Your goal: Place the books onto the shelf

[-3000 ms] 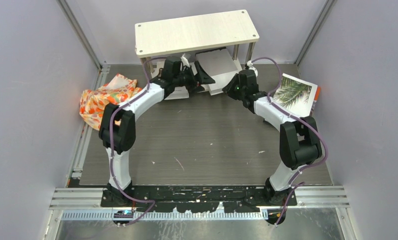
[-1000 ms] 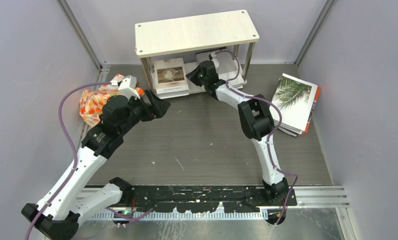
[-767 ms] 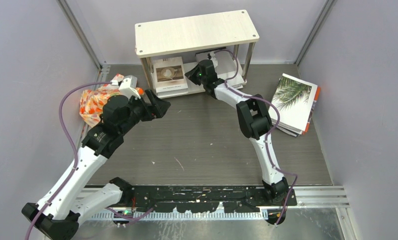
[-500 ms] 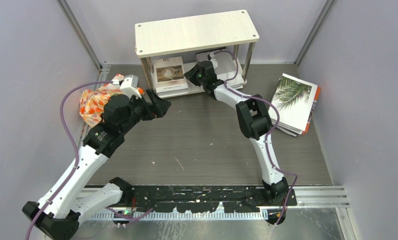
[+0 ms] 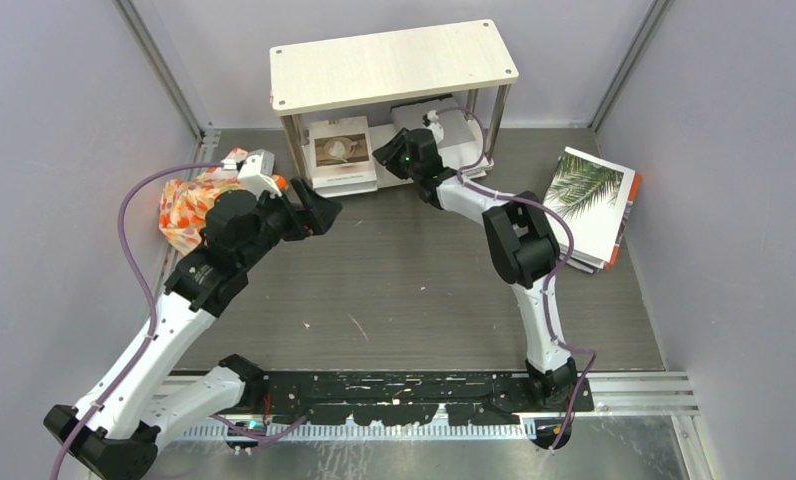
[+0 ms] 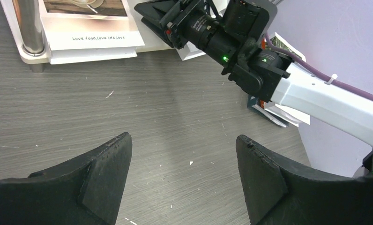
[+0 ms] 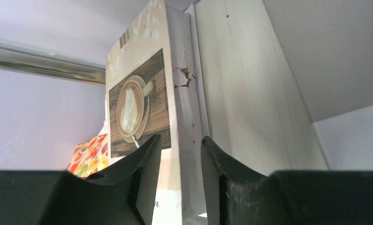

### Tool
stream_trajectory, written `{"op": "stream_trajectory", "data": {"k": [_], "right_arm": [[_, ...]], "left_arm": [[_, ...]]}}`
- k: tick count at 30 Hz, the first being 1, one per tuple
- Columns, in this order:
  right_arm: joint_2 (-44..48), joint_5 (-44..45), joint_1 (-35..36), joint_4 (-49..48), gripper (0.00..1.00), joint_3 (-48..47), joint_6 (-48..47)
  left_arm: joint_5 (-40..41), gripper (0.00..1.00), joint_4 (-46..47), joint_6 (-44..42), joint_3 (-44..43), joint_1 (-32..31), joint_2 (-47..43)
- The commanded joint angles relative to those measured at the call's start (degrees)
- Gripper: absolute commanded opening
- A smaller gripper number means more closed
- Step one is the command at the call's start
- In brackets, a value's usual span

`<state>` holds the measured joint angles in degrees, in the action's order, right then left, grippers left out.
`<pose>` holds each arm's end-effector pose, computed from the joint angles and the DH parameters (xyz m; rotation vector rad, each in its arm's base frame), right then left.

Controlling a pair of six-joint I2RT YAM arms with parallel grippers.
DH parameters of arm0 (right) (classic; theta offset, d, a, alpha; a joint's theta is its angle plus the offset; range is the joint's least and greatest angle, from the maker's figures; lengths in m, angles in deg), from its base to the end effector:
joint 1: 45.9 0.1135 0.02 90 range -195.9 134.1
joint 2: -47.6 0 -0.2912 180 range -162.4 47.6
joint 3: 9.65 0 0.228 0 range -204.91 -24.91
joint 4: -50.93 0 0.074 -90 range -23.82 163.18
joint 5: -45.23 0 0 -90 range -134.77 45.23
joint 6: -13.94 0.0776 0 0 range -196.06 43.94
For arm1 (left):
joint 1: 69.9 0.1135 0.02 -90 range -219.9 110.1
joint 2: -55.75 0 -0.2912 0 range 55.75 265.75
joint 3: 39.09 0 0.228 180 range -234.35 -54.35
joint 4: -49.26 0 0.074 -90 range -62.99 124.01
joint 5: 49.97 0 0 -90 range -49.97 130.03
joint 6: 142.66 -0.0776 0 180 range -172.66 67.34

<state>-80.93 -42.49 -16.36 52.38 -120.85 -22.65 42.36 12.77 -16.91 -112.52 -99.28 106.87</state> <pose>0.4909 0.2747 0.2246 0.4443 1.9632 0.9246 0.1715 -0.0930 0.3896 -0.1346 1.8815 -0.7583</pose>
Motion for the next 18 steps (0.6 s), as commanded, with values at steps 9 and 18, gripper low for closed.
{"op": "stream_trajectory", "data": {"k": [9, 18], "right_arm": [[14.57, 2.85, 0.34, -5.67, 0.43, 9.56, -2.43], [26.08, 5.31, 0.32, 1.93, 0.45, 18.22, -7.24]], "left_arm": [[-0.44, 0.82, 3.38, 0.67, -0.28, 0.05, -1.5], [-1.91, 0.82, 5.59, 2.95, 0.23, 0.08, -0.16]]}}
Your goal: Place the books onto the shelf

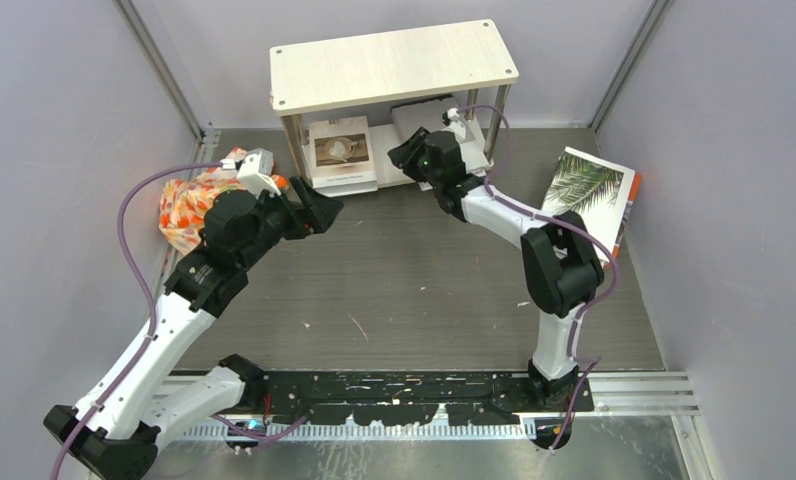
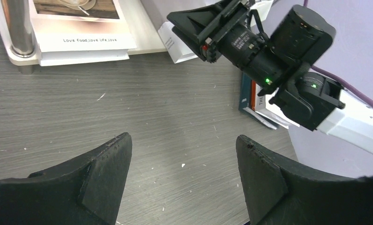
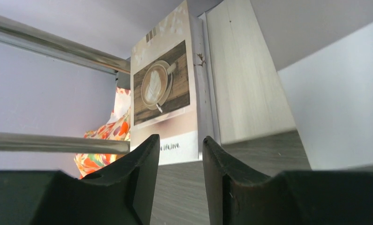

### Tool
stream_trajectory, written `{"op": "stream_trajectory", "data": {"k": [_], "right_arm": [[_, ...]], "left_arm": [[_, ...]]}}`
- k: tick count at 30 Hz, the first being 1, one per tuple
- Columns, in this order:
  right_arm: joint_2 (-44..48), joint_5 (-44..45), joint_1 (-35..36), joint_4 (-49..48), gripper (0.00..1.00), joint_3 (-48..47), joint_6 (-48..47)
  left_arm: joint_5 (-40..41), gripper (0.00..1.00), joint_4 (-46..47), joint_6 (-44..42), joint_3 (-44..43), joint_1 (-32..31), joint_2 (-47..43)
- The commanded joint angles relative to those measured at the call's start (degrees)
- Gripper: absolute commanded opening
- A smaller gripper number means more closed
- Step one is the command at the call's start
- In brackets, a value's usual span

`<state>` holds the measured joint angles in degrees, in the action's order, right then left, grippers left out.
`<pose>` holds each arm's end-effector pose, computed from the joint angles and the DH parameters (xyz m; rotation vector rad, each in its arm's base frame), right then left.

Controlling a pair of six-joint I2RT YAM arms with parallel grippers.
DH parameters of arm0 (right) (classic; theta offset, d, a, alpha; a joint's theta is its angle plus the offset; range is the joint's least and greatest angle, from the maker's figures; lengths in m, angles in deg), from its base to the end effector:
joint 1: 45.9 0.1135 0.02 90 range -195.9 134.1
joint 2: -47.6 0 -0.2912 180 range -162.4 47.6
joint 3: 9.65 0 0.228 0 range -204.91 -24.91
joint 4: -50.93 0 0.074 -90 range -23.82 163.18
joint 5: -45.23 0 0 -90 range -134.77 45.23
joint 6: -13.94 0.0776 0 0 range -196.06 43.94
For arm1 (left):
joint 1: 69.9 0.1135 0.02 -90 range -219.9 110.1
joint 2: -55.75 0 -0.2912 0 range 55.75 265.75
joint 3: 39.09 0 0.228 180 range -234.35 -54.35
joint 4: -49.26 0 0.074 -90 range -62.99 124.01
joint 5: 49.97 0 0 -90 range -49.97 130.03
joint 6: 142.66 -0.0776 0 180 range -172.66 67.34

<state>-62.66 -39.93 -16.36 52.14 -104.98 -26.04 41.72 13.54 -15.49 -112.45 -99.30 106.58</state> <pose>0.4265 0.2342 0.2859 0.4068 1.9040 0.8727 0.1703 -0.0934 0.3920 -0.1488 1.8683 -0.7922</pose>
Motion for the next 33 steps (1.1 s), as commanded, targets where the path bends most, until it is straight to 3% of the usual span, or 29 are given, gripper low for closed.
{"op": "stream_trajectory", "data": {"k": [1, 16, 26, 33], "right_arm": [[9.3, 3.63, 0.32, 3.8, 0.45, 3.2, -4.83], [27.58, 21.29, 0.33, 27.23, 0.55, 12.55, -20.54], [33.32, 42.17, -0.85, 48.07, 0.66, 12.27, -14.1], [41.58, 37.57, -10.7, 49.53, 0.66, 18.66, -4.71]], "left_arm": [[-1.41, 0.82, 5.12, 1.97, 0.27, 0.11, 0.21], [-4.49, 0.83, 5.9, 5.28, 1.14, -0.21, 0.46], [-9.63, 0.86, 7.67, 4.96, -0.22, -0.41, 4.56], [-16.23, 0.87, 9.63, 5.78, -3.17, -1.59, 12.09]]}}
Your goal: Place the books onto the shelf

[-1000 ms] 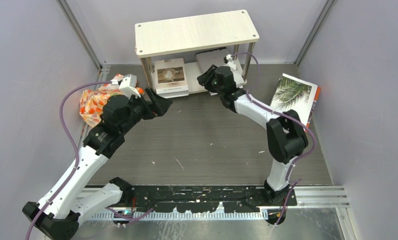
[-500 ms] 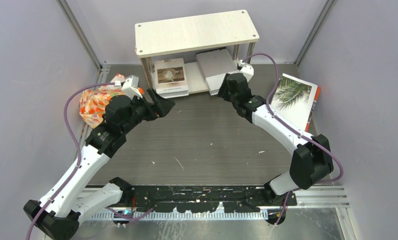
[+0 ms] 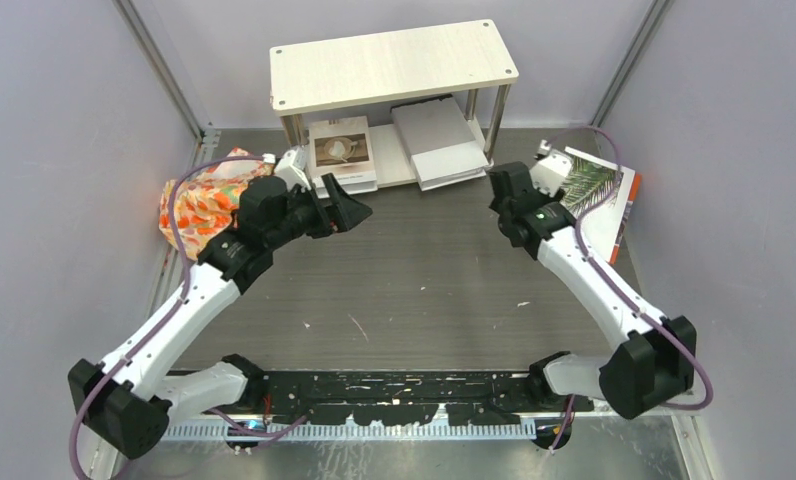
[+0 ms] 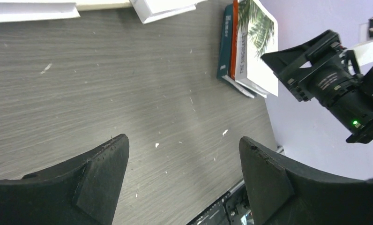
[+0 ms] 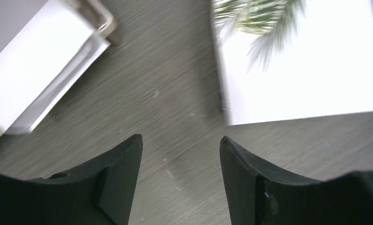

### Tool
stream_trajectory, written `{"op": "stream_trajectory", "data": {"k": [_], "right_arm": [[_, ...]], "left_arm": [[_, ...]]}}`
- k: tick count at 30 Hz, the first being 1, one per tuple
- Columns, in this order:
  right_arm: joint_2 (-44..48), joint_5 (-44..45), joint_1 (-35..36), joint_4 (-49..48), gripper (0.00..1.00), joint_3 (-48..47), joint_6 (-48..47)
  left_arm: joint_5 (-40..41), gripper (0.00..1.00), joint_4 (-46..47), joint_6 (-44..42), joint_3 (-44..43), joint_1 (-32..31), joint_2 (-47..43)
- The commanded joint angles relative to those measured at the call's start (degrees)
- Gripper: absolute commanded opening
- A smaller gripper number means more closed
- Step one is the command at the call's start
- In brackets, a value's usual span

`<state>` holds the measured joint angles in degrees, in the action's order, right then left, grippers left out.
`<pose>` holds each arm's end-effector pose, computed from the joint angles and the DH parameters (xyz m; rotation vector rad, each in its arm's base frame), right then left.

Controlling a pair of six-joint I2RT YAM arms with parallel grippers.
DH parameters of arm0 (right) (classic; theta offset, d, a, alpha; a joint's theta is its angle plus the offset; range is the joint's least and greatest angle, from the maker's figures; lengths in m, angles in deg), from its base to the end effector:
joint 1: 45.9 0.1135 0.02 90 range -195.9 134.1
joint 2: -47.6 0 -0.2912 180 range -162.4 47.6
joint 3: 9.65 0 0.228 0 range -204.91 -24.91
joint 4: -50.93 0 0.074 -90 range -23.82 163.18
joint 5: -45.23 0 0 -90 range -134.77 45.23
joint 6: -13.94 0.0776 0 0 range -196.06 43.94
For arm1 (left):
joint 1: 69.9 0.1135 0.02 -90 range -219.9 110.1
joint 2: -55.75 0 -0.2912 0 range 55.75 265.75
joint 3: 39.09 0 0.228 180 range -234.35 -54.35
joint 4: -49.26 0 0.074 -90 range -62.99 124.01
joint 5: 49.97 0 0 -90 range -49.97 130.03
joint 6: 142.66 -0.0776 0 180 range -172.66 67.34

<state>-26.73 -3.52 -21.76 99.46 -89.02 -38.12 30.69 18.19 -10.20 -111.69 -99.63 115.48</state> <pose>0.2623 0.0615 0.3228 0.5880 2.0387 -0.2113 0.2009 -0.1292 0.3688 -0.1048 2.0121 -0.9905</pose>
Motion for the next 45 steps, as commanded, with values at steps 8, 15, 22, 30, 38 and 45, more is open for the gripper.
{"op": "stream_trajectory", "data": {"k": [8, 15, 22, 30, 38, 45], "right_arm": [[12.06, 1.08, -14.62, 4.41, 0.66, 6.22, 11.48], [16.78, -2.43, -26.48, 4.05, 0.66, 8.85, 13.41], [17.46, -4.54, -34.92, 4.34, 0.66, 8.58, 12.23], [16.32, -7.08, -43.02, 1.87, 0.66, 10.23, 9.14], [10.25, -9.41, -47.06, -3.8, 0.66, 10.89, 6.92], [2.57, -10.95, -48.47, -7.72, 0.66, 7.55, 6.9]], "left_arm": [[-5.59, 0.88, 9.22, -1.0, -8.69, -10.11, 14.72], [-9.71, 0.88, 15.36, -0.39, -17.32, -16.62, 30.78], [-13.84, 0.89, 24.05, 2.24, -27.26, -17.66, 45.18], [-18.38, 0.9, 30.98, 6.25, -39.26, -18.58, 60.52], [-20.27, 0.9, 35.0, 10.91, -50.76, -18.66, 72.91], [-20.42, 0.91, 34.89, 13.79, -63.27, -18.86, 82.21]]}}
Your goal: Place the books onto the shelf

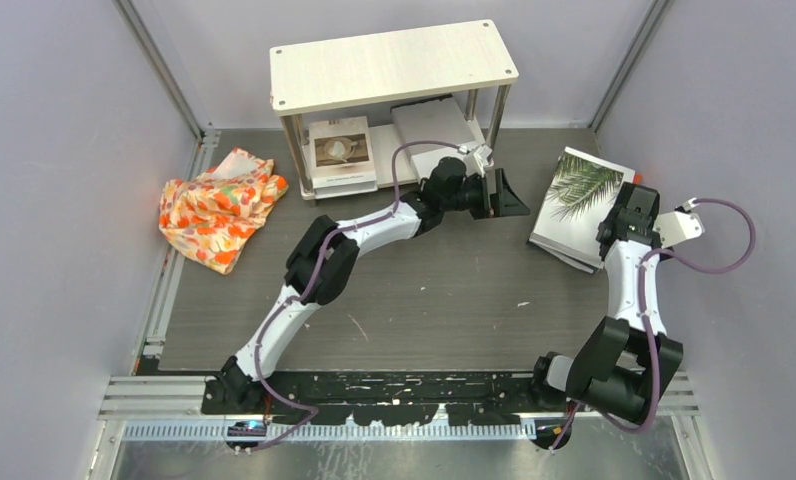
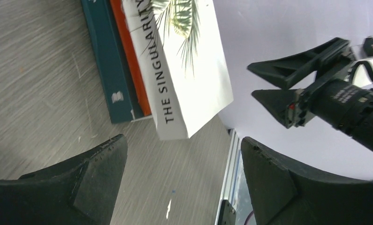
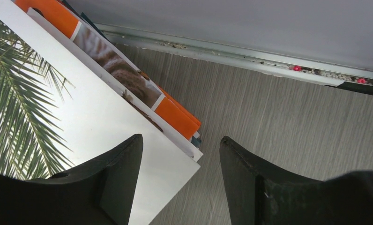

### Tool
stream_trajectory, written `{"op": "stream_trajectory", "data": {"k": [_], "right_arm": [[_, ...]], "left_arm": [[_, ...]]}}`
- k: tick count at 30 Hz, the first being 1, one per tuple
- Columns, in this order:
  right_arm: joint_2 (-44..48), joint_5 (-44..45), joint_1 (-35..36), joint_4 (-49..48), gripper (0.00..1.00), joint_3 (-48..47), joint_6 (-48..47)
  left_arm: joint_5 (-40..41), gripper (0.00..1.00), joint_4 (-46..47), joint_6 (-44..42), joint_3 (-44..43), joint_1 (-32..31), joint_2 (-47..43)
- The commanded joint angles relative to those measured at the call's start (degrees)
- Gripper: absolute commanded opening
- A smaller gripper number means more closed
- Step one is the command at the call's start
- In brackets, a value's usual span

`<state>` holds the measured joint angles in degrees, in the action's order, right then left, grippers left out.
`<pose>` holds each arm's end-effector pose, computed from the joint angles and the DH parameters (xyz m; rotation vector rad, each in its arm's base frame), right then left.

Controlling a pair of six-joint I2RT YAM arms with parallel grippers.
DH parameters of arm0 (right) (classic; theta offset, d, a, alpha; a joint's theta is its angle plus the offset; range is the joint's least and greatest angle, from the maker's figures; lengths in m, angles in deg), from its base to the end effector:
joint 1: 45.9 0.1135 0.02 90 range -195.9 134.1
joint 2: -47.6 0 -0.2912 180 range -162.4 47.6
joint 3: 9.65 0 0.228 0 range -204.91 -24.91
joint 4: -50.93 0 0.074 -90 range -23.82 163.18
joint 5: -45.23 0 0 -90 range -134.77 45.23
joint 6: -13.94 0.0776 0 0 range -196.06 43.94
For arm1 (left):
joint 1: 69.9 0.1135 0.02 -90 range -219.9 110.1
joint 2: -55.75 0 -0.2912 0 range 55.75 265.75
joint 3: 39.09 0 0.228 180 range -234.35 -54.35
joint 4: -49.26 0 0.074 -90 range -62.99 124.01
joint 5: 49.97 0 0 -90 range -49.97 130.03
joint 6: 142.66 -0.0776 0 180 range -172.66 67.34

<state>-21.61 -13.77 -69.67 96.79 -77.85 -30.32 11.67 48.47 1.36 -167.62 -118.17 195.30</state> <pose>0.2041 -0.1336 0.2792 1.5000 1.7250 -0.4475 0.3750 -0.4758 0.2297 0.3197 2.0828 -1.6333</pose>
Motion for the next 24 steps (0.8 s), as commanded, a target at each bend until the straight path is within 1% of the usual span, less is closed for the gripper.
{"op": "stream_trajectory", "data": {"k": [1, 4, 11, 18, 24], "right_arm": [[-3.44, -0.98, -0.76, -5.51, 0.66, -3.91, -0.87], [-5.42, -2.11, -1.54, -7.13, 0.66, -4.16, -0.74], [-8.34, -4.67, -2.86, -9.16, 0.66, -4.93, -0.31], [-10.03, -7.38, -2.86, -9.65, 0.66, -6.26, -0.14], [-12.09, -10.53, -2.86, -9.87, 0.66, -7.25, -0.74]], "left_arm": [[-1.43, 0.91, 4.08, 2.45, -9.28, -0.45, 4.03], [-1.04, 0.91, 2.36, 2.49, -14.05, -0.83, 7.24], [0.66, 0.92, 4.08, 4.3, -15.51, -1.24, 10.61], [2.27, 0.94, 4.04, 5.12, -20.39, -2.15, 13.87], [2.91, 0.96, 5.24, 6.38, -22.68, -2.87, 16.15]]}}
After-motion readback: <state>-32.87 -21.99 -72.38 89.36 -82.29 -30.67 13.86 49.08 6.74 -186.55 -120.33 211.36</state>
